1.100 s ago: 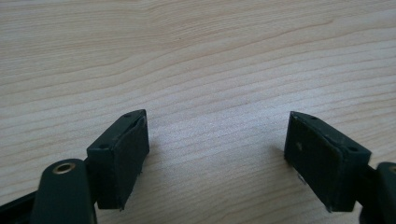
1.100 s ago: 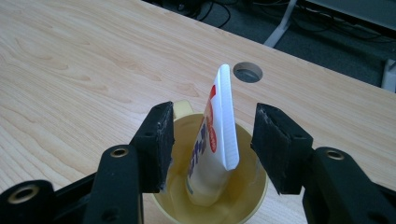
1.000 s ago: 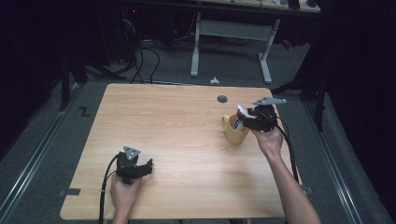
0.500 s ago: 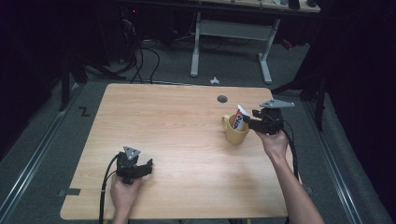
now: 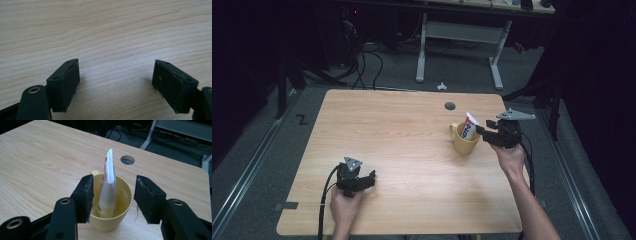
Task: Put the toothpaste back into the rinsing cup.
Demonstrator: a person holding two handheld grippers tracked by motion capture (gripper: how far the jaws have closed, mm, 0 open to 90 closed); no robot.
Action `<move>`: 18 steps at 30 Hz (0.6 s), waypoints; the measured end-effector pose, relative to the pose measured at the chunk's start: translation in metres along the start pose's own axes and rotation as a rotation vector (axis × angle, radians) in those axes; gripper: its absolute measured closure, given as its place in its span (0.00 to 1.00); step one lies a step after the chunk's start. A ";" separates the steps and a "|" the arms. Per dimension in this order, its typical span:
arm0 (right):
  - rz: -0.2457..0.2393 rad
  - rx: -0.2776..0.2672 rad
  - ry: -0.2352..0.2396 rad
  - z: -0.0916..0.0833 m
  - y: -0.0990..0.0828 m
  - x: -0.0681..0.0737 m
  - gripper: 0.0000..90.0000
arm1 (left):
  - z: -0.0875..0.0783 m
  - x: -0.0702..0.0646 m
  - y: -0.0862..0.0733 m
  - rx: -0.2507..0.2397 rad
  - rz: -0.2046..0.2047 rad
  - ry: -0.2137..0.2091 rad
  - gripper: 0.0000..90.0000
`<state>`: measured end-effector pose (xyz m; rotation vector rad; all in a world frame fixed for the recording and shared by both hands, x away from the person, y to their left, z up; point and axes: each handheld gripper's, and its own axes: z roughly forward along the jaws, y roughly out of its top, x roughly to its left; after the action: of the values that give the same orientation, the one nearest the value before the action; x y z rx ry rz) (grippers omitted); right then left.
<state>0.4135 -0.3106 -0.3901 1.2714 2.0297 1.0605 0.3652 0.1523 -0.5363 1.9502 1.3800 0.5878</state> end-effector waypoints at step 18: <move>0.036 -0.036 0.016 -0.017 -0.012 -0.004 0.56 | 0.000 0.000 0.000 0.001 0.000 -0.001 0.25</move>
<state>0.3961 -0.3234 -0.3907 1.2892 1.9975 1.1212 0.3652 0.1523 -0.5363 1.9513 1.3798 0.5867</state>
